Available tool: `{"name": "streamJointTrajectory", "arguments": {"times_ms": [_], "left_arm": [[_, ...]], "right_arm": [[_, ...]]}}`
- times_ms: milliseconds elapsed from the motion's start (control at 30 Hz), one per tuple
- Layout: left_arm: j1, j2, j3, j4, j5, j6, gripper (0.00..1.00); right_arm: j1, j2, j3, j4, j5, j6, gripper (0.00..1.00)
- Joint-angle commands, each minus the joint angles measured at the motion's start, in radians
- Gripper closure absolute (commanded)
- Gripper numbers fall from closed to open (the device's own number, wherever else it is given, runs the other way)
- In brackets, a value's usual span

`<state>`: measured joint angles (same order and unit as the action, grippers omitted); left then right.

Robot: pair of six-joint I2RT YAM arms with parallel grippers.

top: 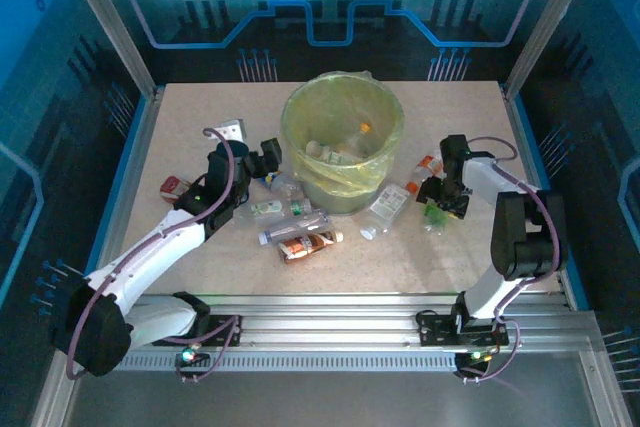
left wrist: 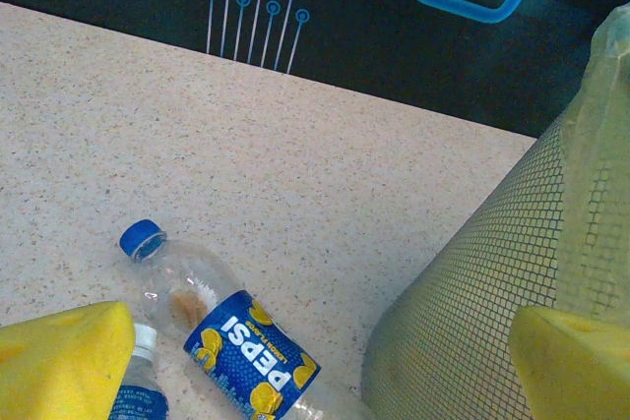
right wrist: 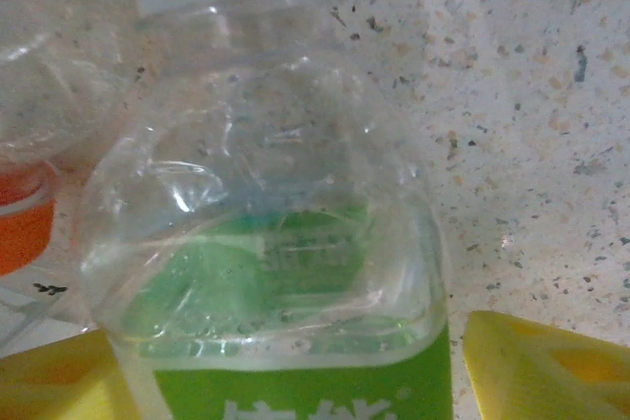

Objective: Put the plastic bottles in the bin

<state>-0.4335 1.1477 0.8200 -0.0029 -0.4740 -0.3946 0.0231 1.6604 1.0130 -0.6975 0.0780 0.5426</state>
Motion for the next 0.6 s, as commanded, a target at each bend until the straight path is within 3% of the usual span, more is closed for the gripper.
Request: {"name": "streamJointTrajectory", "arguments": {"times_ms": [0, 67, 267, 567], "left_arm": [[0.007, 0.009, 0.022, -0.004, 0.014, -0.01, 0.01], [0.008, 0.009, 0.022, -0.004, 0.015, -0.01, 0.01], [0.008, 0.012, 0.028, -0.002, 0.016, -0.009, 0.01], [0.007, 0.026, 0.032, 0.0, 0.024, -0.015, 0.01]], "right_arm": [[-0.017, 0.007, -0.02, -0.013, 0.012, -0.002, 0.24], [-0.016, 0.001, -0.03, -0.005, 0.007, -0.001, 0.23], [-0.013, -0.056, -0.071, 0.012, 0.022, -0.004, 0.01], [-0.004, -0.103, -0.093, -0.005, 0.051, -0.034, 0.0]]}}
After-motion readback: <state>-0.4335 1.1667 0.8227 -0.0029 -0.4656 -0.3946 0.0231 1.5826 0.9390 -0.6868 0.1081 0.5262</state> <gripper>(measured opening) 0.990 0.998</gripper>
